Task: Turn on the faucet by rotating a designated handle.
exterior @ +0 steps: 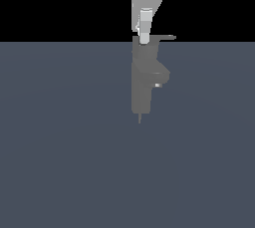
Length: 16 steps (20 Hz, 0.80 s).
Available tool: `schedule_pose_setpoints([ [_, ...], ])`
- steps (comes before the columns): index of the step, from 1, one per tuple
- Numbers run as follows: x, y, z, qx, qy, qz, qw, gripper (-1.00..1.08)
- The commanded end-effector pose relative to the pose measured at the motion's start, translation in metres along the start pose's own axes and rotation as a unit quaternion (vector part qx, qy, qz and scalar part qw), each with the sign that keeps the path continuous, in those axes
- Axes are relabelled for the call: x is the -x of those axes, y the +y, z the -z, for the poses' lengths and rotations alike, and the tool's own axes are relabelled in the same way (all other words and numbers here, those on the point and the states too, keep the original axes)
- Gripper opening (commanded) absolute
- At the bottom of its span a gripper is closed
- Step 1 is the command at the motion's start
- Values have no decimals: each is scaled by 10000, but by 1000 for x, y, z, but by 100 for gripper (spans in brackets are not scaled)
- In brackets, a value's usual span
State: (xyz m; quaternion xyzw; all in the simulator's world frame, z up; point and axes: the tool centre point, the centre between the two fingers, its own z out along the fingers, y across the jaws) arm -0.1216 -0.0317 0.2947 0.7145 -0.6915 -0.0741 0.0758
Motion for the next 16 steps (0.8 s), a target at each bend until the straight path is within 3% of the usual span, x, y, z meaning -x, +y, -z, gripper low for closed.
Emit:
schedule_pose_setpoints([
  [1, -34, 0, 3, -63, -20, -178, 9998, -100],
  [5, -61, 2, 4, -74, -19, -191, 9998, -100],
  [6, -61, 2, 4, -74, -19, -191, 9998, -100],
  [7, -40, 0, 0, -26, -13, -42, 10000, -100],
  [16, -72, -23, 1, -41, -15, -91, 9999, -100],
])
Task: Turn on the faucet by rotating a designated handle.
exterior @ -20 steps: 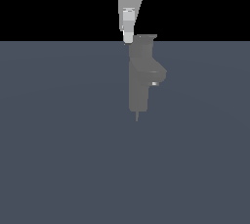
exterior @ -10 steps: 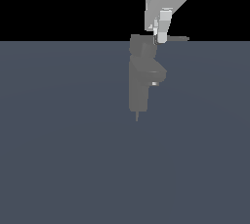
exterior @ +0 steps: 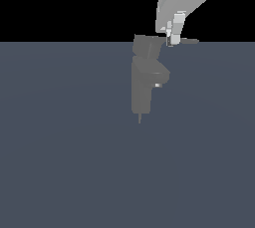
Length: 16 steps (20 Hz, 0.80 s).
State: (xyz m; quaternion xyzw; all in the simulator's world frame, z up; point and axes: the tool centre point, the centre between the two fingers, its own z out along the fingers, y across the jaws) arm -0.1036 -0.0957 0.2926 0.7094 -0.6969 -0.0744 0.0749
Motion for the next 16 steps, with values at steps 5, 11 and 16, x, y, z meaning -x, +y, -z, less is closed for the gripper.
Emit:
schedule_pose_setpoints([
  [5, -25, -20, 1, -45, 1, -44, 10000, -100],
  [11, -46, -34, 2, -55, 0, -75, 10000, -100],
  [16, -62, -46, 3, -63, -2, -99, 9999, -100],
])
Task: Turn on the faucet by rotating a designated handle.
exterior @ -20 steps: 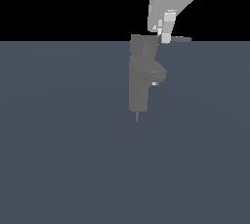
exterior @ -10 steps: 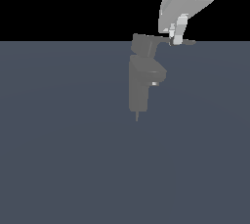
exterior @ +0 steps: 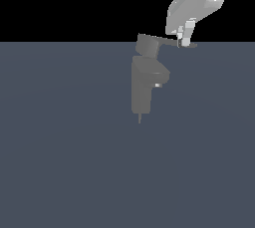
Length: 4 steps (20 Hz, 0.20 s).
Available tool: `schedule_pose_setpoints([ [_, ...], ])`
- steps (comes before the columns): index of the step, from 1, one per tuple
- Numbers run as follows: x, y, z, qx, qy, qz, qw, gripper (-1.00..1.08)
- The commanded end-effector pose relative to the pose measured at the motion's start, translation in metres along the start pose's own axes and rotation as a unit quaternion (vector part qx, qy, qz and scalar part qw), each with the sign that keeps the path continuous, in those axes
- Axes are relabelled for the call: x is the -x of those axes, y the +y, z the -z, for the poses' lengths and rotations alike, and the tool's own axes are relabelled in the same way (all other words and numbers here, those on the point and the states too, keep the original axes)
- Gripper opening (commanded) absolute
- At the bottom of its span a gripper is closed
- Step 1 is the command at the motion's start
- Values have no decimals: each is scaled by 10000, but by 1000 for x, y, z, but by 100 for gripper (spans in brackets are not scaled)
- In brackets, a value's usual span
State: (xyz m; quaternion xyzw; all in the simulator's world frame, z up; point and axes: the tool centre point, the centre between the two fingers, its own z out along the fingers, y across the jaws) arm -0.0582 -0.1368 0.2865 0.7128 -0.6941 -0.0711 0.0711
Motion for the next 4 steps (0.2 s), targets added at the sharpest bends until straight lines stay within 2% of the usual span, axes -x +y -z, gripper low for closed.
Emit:
schedule_pose_setpoints([
  [1, -24, -3, -1, -14, -3, -147, 9999, -100],
  [4, -30, -7, 0, -18, -4, -156, 9999, -100],
])
